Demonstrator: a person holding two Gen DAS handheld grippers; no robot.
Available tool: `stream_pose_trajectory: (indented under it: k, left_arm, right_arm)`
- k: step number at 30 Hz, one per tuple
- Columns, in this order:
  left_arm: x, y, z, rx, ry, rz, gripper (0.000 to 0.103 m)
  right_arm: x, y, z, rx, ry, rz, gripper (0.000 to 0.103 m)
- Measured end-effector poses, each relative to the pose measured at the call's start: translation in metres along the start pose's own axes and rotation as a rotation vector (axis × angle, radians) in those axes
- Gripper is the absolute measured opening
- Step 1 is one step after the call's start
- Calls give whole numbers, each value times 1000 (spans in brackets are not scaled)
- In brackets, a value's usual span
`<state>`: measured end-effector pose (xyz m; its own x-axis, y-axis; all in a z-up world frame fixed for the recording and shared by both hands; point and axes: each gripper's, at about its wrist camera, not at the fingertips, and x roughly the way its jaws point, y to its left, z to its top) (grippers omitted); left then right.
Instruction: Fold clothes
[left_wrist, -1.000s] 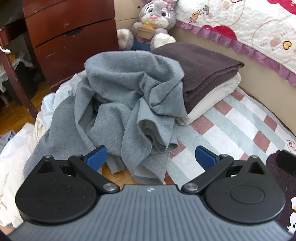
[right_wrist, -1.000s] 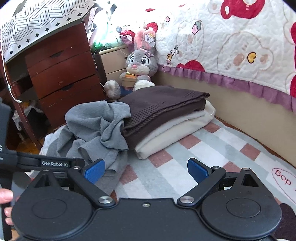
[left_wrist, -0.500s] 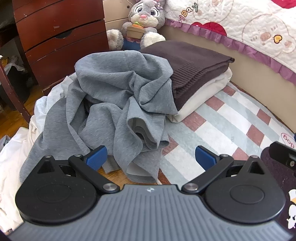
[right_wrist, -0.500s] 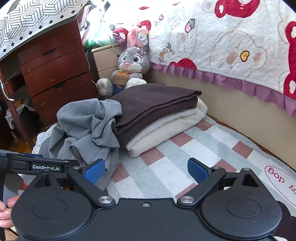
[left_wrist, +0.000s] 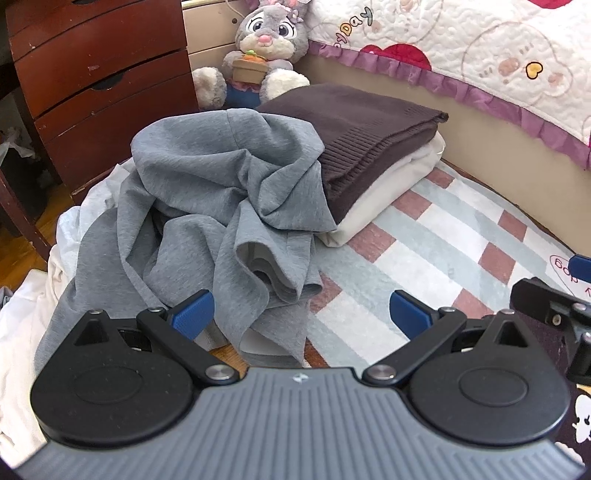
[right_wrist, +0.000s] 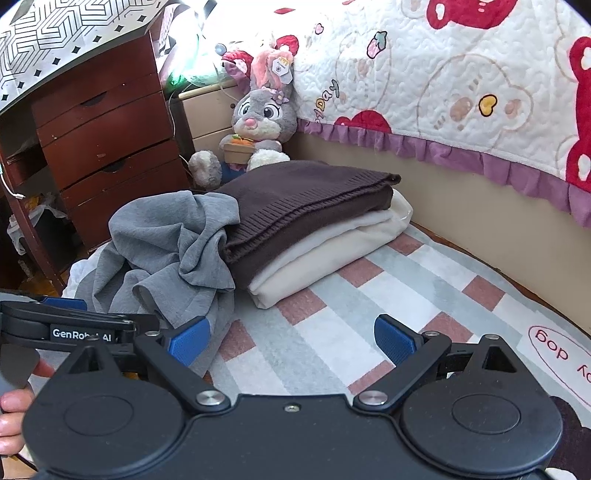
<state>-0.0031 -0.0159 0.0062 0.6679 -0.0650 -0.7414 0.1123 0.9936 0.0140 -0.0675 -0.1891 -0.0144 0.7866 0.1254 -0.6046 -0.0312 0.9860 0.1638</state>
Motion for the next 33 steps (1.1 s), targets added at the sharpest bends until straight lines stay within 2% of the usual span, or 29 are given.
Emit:
stream_pose_trajectory:
  k: [5, 24, 31, 33]
  left_arm:
    - [1, 1, 1, -1, 2, -1, 103]
    - [3, 4, 4, -7, 11, -2, 103]
    - [7, 5, 2, 5, 22, -14, 103]
    - [11, 6, 0, 5, 25, -20, 103]
  right_arm:
    - [-1, -11, 3, 2, 7, 0, 98]
    - [-2, -1, -3, -52, -48, -51, 98]
    - [1, -4, -4, -33, -36, -35, 98]
    - [10, -8, -9, -10, -32, 0, 99]
